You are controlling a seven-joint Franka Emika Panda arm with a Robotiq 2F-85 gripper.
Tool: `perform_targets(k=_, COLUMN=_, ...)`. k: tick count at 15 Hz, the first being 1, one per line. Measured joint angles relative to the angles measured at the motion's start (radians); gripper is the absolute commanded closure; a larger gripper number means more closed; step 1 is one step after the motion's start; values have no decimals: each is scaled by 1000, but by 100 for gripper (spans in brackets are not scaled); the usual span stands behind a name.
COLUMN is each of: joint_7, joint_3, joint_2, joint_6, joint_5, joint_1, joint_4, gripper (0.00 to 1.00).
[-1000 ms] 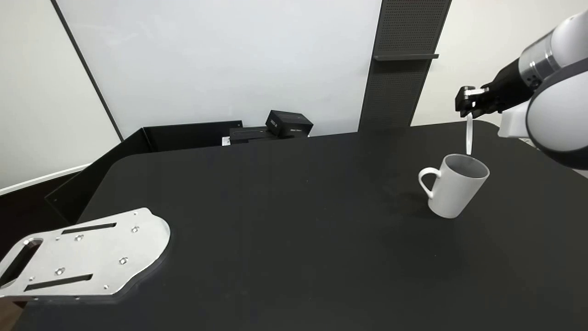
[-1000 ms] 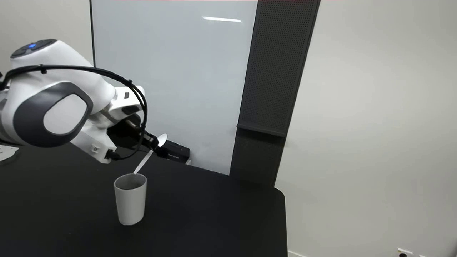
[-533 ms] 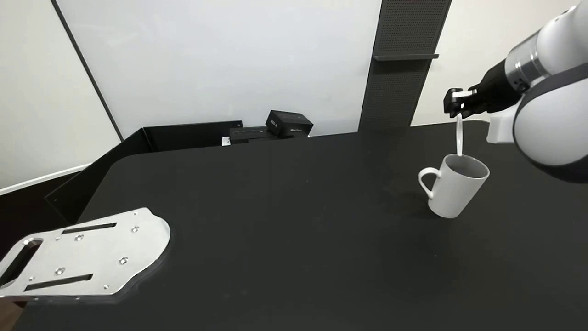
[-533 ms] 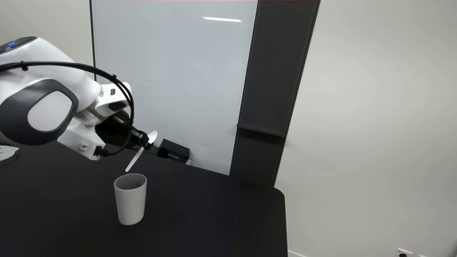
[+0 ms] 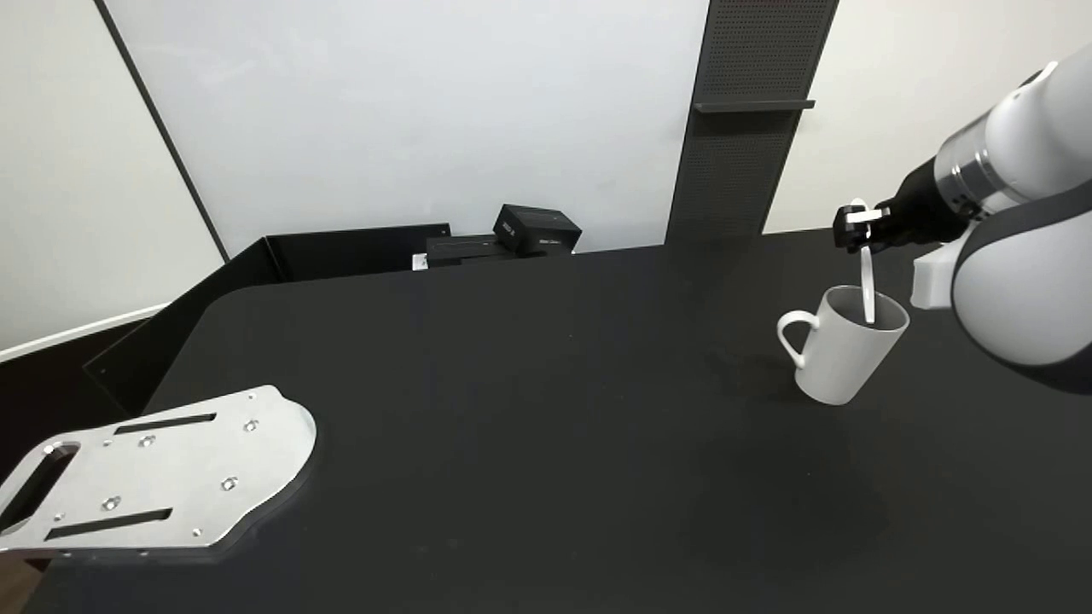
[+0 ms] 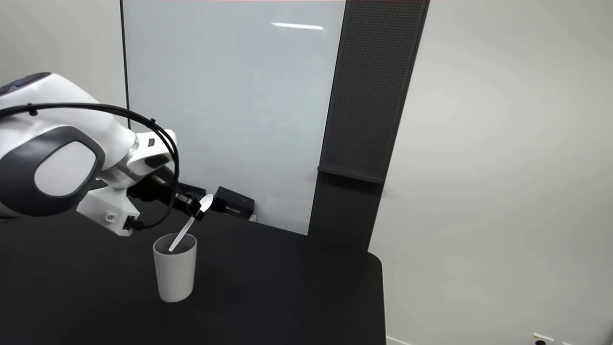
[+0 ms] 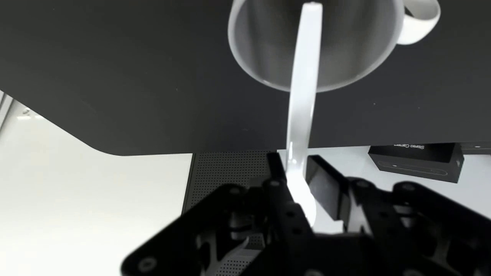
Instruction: Place the white spoon in the white mug
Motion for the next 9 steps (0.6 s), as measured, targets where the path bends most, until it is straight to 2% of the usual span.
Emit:
perform_targets(k=3, joint_7=5, joint_3=20, joint_2=11, joint_6=0, joint_5=0, joint_1=-20, joint_4=-11, gripper=94)
perform_targets(k=4, joint_7=-1, joint_3=37, joint_2=14, joint_6=0, joint_5=18, joint_1=-33, joint_4=-12, gripper=52)
perform_targets(k=6, joint_7=-1, joint_3=59, joint_2=24, joint_6=0, joint_5=24, joint_1=-53, joint_4=-13, gripper=45)
perform_targets(k=9, joint_7=-34, joint_3=102, joint_2=35, joint_6=0, joint_5=76, joint_1=-90, joint_4=-14, gripper=24)
